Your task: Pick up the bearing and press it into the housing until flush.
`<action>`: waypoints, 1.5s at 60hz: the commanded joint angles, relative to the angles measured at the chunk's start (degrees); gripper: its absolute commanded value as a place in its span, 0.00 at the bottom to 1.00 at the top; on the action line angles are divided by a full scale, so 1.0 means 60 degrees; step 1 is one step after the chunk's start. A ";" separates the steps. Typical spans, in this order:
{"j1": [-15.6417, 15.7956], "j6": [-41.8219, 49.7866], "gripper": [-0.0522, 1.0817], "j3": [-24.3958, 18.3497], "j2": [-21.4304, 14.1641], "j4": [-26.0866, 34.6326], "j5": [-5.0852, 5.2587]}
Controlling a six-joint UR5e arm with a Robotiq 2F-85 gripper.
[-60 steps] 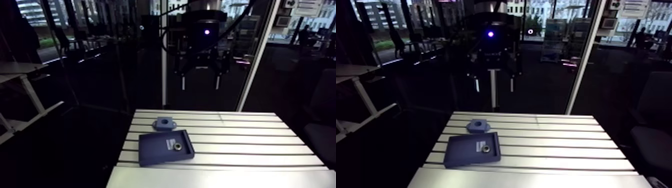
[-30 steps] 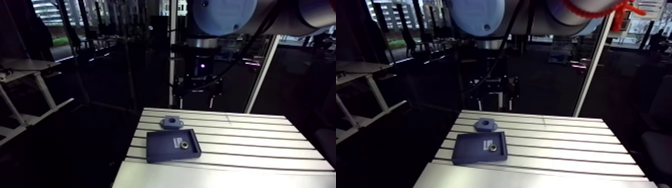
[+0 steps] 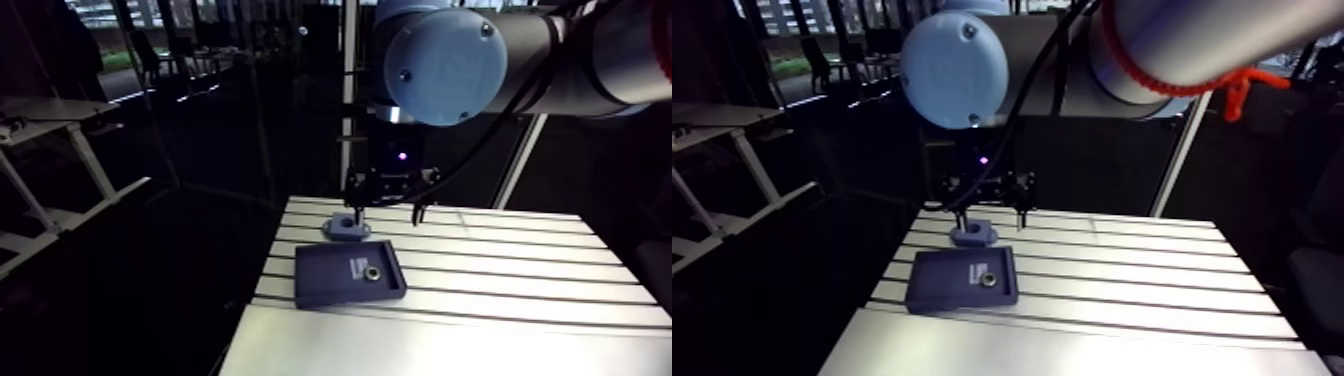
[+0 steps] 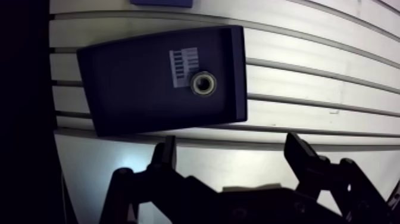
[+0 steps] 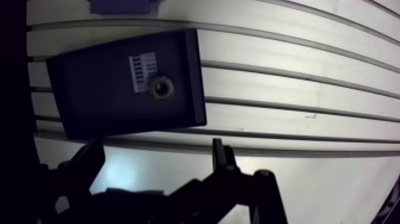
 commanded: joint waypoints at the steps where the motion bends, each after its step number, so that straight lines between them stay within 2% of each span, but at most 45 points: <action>1: 0.0002 0.0066 0.08 0.0176 0.0575 -0.0539 0.0022; 8: 0.0002 0.0081 0.08 0.0177 0.0859 -0.0593 0.0019; 21: 0.0127 0.0145 0.20 0.0189 0.1184 -0.0937 0.0051; 34: 0.0310 0.0257 0.24 0.0335 0.1448 -0.0991 0.0019; 74: 0.0310 0.0213 0.28 0.0338 0.1895 -0.1506 -0.0010; 90: 0.0297 0.0201 0.32 0.0309 0.2010 -0.1548 -0.0010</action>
